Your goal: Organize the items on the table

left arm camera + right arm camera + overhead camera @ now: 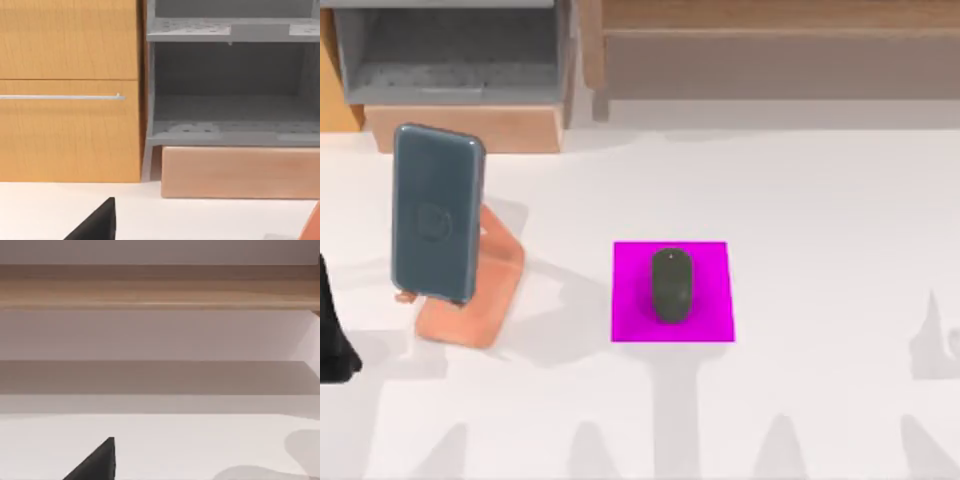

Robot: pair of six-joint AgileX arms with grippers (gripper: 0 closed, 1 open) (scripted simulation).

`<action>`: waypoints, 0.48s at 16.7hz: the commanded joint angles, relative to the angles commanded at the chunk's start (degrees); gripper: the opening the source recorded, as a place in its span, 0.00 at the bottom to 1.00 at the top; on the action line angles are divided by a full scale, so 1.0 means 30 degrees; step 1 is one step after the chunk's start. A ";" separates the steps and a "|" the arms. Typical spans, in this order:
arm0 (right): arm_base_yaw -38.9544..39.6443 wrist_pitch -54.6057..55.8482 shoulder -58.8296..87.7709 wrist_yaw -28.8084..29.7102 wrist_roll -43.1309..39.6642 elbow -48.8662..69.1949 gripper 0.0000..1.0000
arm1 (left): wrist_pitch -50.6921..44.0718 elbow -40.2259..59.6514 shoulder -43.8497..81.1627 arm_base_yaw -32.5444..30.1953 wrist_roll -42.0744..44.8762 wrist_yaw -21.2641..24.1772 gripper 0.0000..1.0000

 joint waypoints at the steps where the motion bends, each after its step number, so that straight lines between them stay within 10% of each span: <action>1: -0.0352 0.0439 0.0745 -0.0211 -0.0024 0.0002 1.00 | 0.0000 0.0000 0.0000 0.0000 0.0000 0.0000 1.00; 8: -0.4404 0.5557 0.9705 -0.2857 -0.0292 -0.0214 1.00 | 0.0000 0.0000 0.0000 0.0000 0.0000 0.0000 1.00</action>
